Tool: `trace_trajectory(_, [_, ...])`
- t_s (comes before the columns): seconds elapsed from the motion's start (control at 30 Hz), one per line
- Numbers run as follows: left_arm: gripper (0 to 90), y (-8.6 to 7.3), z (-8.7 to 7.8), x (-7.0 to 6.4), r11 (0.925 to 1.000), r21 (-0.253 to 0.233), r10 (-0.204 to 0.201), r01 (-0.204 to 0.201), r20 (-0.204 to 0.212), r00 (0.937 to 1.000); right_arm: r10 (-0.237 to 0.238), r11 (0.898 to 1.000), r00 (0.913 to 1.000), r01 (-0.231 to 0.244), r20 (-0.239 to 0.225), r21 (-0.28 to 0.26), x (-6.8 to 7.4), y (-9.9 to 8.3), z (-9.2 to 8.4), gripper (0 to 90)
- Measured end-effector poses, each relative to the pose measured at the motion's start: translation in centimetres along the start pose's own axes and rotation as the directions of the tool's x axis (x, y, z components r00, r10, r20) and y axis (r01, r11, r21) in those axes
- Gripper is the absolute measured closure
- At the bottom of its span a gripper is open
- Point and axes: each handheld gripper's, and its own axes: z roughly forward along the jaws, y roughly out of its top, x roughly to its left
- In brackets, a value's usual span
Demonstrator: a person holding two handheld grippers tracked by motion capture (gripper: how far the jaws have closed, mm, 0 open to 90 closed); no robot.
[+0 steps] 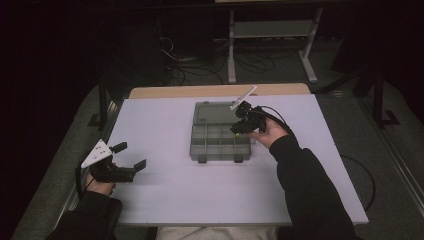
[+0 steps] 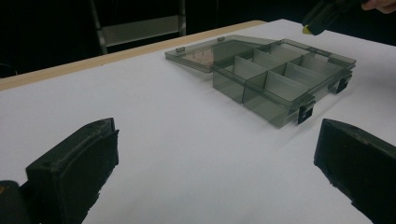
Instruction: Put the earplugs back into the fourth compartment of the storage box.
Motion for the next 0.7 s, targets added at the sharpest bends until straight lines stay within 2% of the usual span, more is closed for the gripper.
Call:
trace_trajectory(0.43, [0.0, 0.0, 0.0, 0.0, 1.0000, -0.001, 0.002, -0.002, 0.000, 1.0000, 0.090, 0.994, 0.9951, -0.092, 0.040, 0.052, -2.7, -0.9, 2.6, 78.0])
trace_trajectory(0.7, [0.0, 0.0, 0.0, 0.0, 1.0000, -0.001, 0.002, -0.002, 0.001, 1.0000, 0.114, 0.990, 0.9920, -0.118, 0.055, 0.078, -3.4, -1.5, 3.0, 77.5])
